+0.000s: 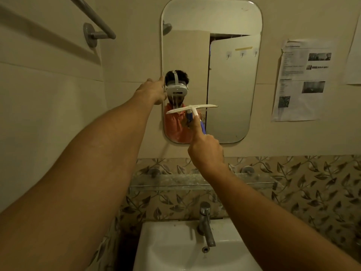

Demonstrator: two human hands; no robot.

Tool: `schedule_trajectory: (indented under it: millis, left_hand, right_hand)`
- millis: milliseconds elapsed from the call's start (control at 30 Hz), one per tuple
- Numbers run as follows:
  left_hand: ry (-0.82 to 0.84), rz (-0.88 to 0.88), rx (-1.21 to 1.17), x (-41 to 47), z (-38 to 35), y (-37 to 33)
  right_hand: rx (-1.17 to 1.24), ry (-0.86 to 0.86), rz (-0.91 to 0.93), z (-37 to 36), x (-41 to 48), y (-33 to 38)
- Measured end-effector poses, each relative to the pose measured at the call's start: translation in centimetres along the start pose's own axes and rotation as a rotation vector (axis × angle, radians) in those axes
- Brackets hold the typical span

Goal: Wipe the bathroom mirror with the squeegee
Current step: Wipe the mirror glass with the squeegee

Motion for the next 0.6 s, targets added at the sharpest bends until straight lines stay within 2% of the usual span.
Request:
schedule_trajectory:
  millis: [167,400,500,600]
  left_hand:
    - [0.035,0.002,-0.014,-0.4,-0.3,0.1]
    - [0.104,-0.001,0.003,1.0,1.1,1.1]
    - [0.113,0.036,-0.054,1.2,1.9,1.7]
    - [0.089,0.059,-0.117,1.6,2.5,1.9]
  right_hand:
    - [0.057,0.008,0.004,1.5,0.3,0.7]
    - [0.116,-0.134,0.124,8.7,4.9,4.5]
    - [0.094,-0.116,0.097,10.0,7.8,5.3]
    - [0.197,-0.072,0.010,9.8,10.6,5.1]
Point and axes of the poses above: each hand's wrist, its own x-axis towards the middle knuckle, its own z-axis out of the back of the hand, y = z × x, the point moved 10 cm from there along x, towards the middle knuckle, and after that the axes turned 3 degrees about y, right-handed, at the moved point
